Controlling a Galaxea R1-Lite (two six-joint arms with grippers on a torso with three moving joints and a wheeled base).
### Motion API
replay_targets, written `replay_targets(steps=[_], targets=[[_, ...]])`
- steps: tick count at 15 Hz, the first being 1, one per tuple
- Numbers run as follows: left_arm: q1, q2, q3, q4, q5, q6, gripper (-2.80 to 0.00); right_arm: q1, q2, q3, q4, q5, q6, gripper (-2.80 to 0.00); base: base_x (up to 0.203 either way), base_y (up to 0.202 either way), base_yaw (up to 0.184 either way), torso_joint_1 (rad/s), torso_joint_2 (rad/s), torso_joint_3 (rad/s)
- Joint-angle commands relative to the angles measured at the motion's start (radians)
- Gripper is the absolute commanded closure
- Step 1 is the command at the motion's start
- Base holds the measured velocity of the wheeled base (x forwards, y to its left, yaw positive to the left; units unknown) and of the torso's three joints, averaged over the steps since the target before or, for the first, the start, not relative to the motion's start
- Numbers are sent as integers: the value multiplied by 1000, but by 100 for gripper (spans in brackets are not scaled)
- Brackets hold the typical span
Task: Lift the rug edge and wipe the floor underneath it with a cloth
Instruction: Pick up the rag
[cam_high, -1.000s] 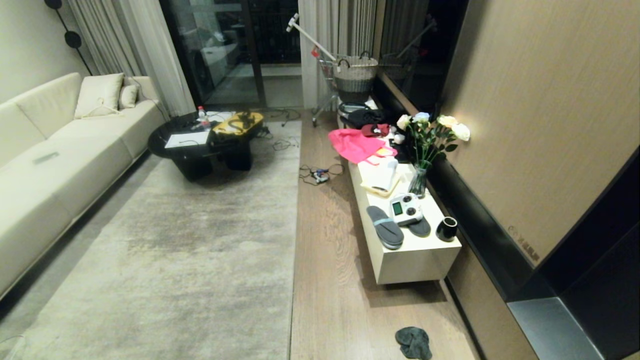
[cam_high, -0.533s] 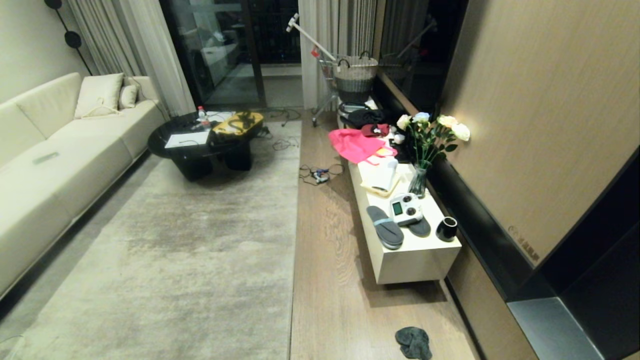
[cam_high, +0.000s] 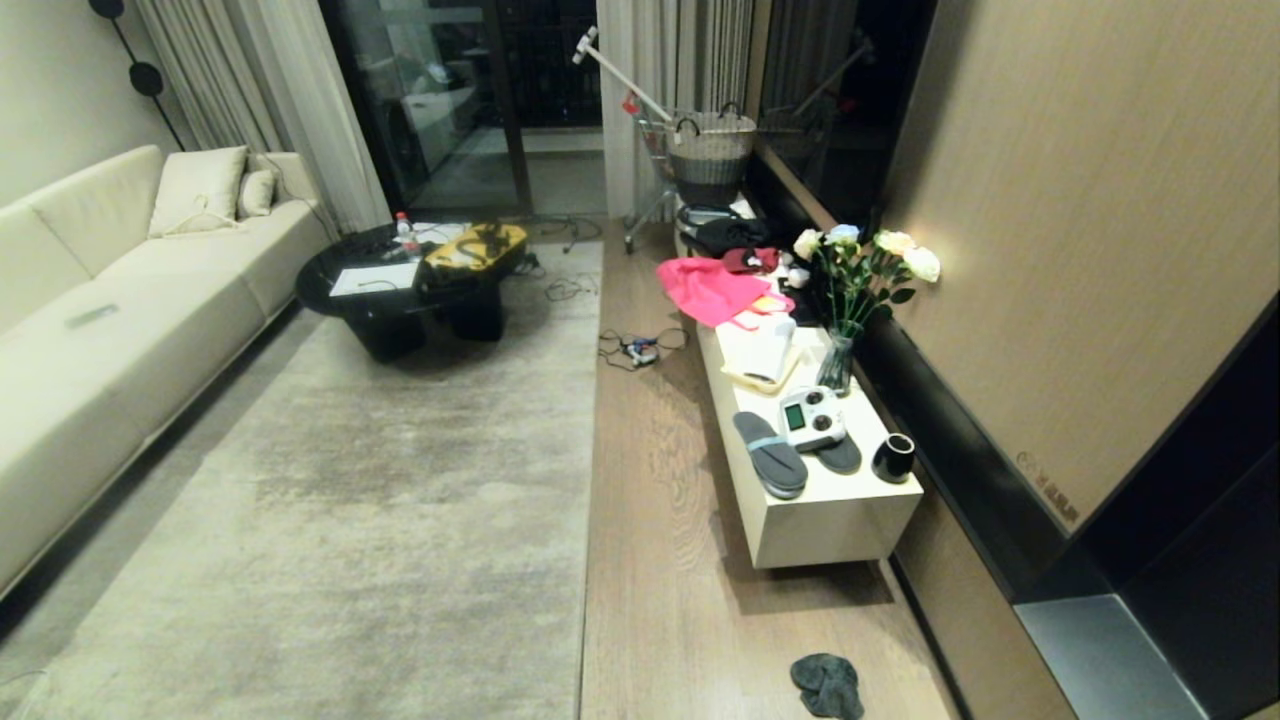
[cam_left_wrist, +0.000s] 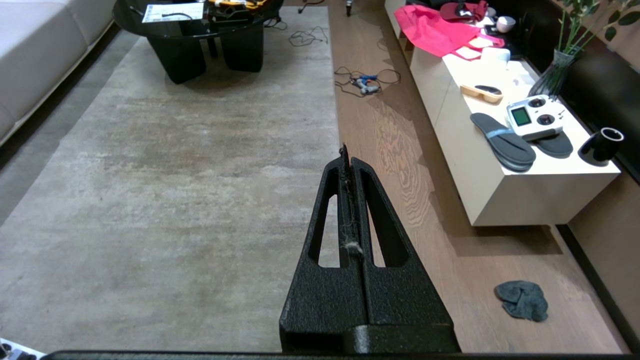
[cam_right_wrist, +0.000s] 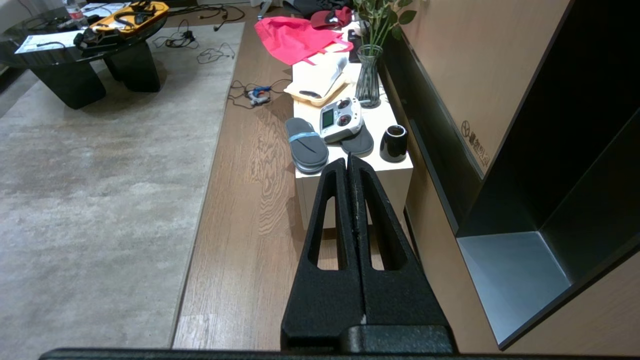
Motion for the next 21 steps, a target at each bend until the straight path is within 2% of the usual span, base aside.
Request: replay_targets(steps=[1, 12, 21], targets=[[0, 0, 0, 0, 0, -1, 0, 0, 1, 0, 0, -1, 0, 0, 0, 0, 0, 0, 0, 0], [0, 0, 0, 0, 0, -1, 0, 0, 1, 0, 0, -1, 9, 0, 0, 0, 0, -6, 10, 8], [0, 0, 0, 0, 0, -1, 0, 0, 1, 0, 0, -1, 9, 0, 0, 0, 0, -110, 254, 145]])
